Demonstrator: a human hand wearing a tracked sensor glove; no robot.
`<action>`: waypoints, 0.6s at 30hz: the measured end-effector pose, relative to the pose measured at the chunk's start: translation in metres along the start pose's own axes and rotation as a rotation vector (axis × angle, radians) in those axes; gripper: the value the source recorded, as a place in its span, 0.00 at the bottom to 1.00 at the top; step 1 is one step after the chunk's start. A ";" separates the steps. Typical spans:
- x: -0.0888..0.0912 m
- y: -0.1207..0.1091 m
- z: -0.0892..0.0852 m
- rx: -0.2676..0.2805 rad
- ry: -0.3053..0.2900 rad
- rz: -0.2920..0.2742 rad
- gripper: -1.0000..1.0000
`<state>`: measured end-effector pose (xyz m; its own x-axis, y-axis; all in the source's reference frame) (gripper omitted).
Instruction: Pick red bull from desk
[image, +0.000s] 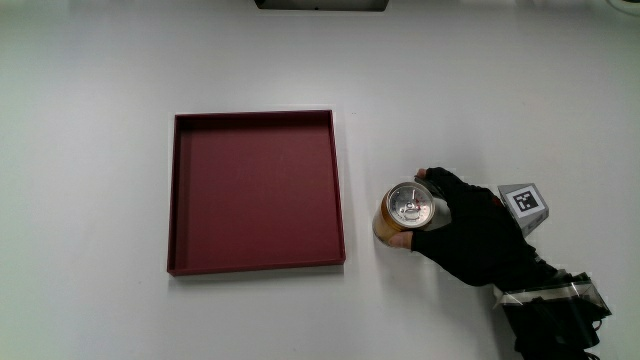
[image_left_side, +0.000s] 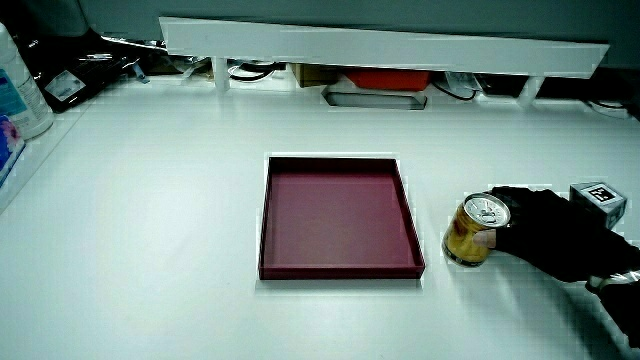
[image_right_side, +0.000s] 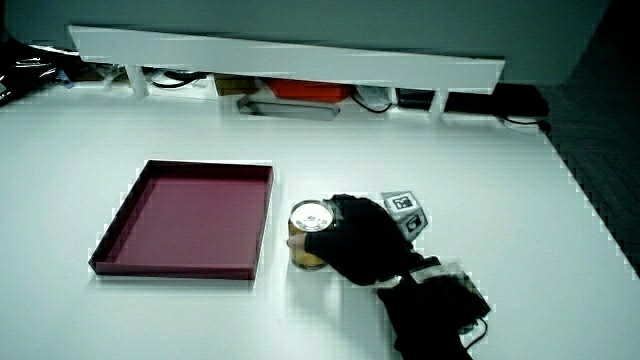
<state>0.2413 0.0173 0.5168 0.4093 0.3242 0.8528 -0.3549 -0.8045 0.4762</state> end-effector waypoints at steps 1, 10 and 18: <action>0.001 0.000 -0.001 0.004 0.023 0.010 0.70; 0.007 0.000 -0.003 0.040 0.071 0.045 0.91; 0.003 0.002 0.000 0.056 0.072 0.075 1.00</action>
<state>0.2417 0.0170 0.5199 0.3212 0.2956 0.8997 -0.3343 -0.8535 0.3997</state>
